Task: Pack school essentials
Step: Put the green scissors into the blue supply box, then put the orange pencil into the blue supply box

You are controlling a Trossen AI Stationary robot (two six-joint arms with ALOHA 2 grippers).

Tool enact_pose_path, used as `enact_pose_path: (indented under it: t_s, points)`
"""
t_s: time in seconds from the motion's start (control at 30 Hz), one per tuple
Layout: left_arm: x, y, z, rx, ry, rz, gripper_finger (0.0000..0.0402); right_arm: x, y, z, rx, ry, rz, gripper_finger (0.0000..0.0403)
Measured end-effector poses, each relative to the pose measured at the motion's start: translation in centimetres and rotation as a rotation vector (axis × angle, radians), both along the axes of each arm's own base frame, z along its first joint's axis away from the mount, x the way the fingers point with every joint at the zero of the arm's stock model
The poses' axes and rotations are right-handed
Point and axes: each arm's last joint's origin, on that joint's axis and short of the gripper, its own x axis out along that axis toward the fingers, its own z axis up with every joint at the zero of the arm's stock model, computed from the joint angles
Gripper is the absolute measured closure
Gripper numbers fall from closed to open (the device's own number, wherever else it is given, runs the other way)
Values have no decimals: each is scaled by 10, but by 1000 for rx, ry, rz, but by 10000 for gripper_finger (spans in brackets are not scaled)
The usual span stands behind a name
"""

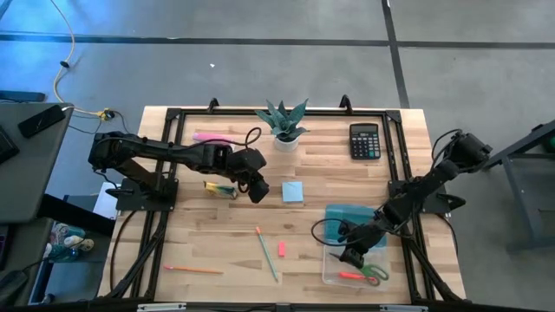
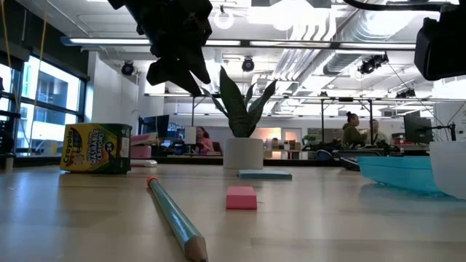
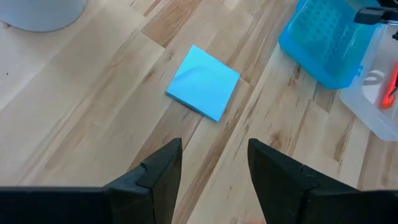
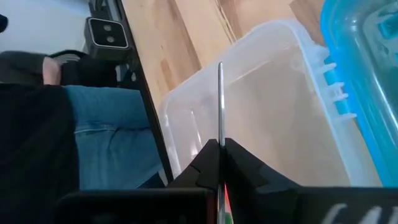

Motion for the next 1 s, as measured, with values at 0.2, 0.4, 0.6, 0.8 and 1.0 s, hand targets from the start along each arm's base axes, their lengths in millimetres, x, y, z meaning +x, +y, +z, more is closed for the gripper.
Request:
enact_pose_path:
  t_s: [0.2, 0.4, 0.6, 0.8, 1.0]
  points:
    - [0, 0, 0, 0, 0, 0, 229, 0, 0, 0, 0, -5, -12, 342]
    - [0, 0, 0, -2, 0, -2, 229, 1, 0, 1, 0, -12, -14, 306]
    - [-1, 0, -1, 17, 13, -30, 229, 2, 0, 6, 27, -45, -19, 305]
    - [-2, 0, -2, 8, 30, -13, 229, 4, -13, 24, 34, -128, -70, 305]
    - [-4, 0, -3, -37, 47, 51, 225, 4, -35, 39, -36, -200, -156, 305]
